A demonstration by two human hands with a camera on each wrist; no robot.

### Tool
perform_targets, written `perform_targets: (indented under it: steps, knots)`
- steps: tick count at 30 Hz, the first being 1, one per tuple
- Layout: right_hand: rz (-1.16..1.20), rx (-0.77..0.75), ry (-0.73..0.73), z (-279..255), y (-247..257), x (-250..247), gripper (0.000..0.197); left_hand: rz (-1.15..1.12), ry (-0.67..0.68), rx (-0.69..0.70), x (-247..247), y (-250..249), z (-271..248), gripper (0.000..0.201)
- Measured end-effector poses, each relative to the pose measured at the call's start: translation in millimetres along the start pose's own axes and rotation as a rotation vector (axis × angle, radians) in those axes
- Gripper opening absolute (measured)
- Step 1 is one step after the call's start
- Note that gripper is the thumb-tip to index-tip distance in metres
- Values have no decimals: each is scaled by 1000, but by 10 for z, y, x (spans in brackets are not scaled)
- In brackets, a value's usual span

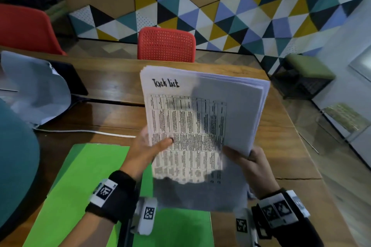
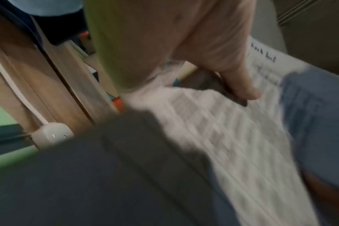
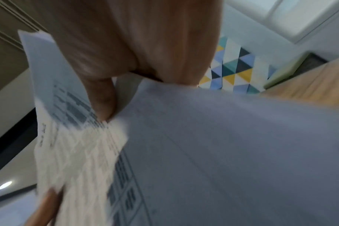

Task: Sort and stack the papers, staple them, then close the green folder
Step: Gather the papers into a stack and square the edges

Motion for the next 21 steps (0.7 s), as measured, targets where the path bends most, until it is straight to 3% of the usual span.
perform_targets:
  steps: [4,7,10,13,15,17,19,21]
  knots:
    - [-34,-87,-171,-130,-83,306,28,-18,-108,161,269,5,-222,36]
    - [25,-121,-282,-186,-104,427,23,-10,-142,282,369,-37,-314,35]
    - [56,-109,-225,-223,-165,454,12,2,-119,283,337,34,-316,43]
    - [7,-40,-243,-205,-298,400,46,-12,-142,220,214,113,-256,34]
    - [-28,-52,-257,-161,-276,382,56,7,-157,192,170,121,-208,34]
    - [-98,-158,-310,-104,-96,363,70,6,-152,174,150,141,-158,35]
    - [-204,-371,-358,-51,165,333,82,-11,-150,148,128,158,-109,32]
    - [-380,-576,-378,0,379,297,72,15,-135,142,114,155,-74,32]
Point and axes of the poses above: each hand's wrist, its own z-axis towards the middle knuckle, its own x-axis out of the palm, y = z × x, the point moved 3 cm from there along z, towards the middle knuckle, and after that the axes turned 1 degree about y, right-handed, at the moved point
